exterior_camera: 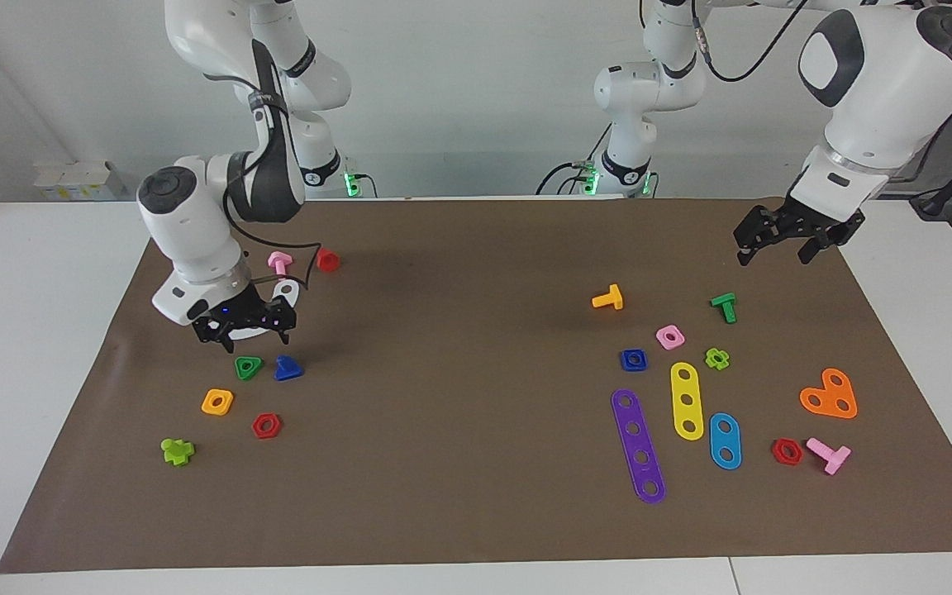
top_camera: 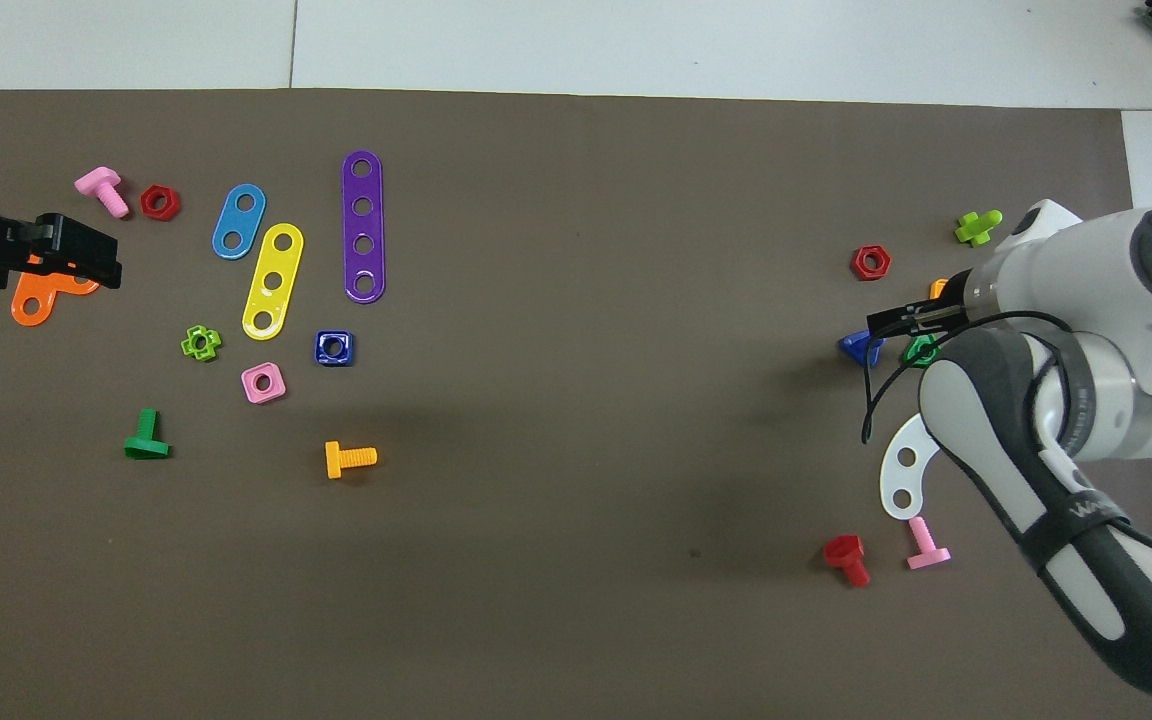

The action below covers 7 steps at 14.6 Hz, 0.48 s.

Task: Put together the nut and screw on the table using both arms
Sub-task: 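Reach the right gripper to the blue screw and grasp it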

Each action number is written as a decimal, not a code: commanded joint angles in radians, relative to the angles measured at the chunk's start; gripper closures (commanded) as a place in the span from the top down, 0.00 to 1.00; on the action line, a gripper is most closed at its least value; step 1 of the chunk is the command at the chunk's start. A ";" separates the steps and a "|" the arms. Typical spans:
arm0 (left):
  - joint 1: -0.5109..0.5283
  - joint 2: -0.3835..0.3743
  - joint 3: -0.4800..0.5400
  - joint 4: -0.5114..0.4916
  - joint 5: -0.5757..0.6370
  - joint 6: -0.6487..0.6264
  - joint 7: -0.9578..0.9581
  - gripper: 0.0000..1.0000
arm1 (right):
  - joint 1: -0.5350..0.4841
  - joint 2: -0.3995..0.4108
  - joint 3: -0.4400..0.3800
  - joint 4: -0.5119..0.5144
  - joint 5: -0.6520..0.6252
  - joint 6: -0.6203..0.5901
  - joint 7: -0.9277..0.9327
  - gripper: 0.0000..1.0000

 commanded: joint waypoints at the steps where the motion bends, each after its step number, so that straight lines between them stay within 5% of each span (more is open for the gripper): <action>1: 0.014 -0.037 -0.006 -0.048 -0.002 0.022 0.004 1.00 | 0.011 0.040 0.003 -0.046 0.020 0.120 -0.033 0.98; 4: 0.014 -0.037 -0.006 -0.048 -0.002 0.022 0.004 1.00 | 0.011 0.042 0.003 -0.063 0.019 0.129 -0.036 0.87; 7: 0.014 -0.037 -0.006 -0.048 -0.002 0.022 0.004 1.00 | 0.008 0.038 0.003 -0.081 0.020 0.126 -0.069 0.65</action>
